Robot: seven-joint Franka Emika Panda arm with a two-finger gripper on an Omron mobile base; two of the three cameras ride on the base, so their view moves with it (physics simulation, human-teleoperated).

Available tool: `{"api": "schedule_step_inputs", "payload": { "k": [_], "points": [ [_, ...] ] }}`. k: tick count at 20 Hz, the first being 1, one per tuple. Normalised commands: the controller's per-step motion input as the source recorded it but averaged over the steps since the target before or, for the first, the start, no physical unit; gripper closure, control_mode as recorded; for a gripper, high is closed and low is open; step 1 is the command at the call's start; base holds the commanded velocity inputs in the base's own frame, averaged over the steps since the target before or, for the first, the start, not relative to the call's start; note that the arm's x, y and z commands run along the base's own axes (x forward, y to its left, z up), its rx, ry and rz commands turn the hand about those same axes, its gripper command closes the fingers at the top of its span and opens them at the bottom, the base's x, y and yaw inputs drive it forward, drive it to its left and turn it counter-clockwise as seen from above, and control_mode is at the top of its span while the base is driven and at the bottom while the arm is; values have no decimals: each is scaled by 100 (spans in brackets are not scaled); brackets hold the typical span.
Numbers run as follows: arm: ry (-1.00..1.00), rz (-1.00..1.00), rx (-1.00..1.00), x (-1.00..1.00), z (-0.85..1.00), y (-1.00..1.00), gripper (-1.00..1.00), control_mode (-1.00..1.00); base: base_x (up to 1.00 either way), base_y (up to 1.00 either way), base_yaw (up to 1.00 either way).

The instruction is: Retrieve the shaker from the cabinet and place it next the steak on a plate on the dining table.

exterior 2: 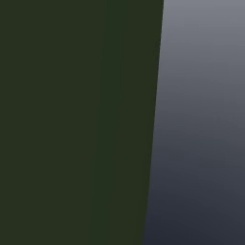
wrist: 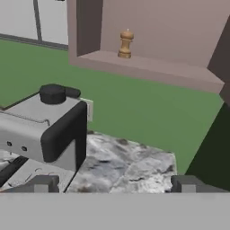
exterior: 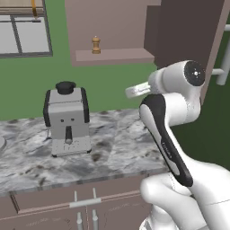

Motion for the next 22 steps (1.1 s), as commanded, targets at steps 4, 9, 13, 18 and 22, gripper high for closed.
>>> {"api": "schedule_step_inputs", "payload": {
  "k": [4, 9, 13, 18, 22],
  "points": [
    [-12, 11, 6, 0, 35, 0, -100, -100, 0, 0, 0],
    [-9, 0, 0, 8, 31, 6, -100, -100, 0, 0, 0],
    [-8, 0, 0, 28, 37, 11, -100, -100, 0, 0, 0],
    [-7, 0, 0, 31, 41, 4, -100, -100, 0, 0, 0],
    [-2, 0, 0, 28, 28, 0, -100, -100, 0, 0, 0]
  ]
}}
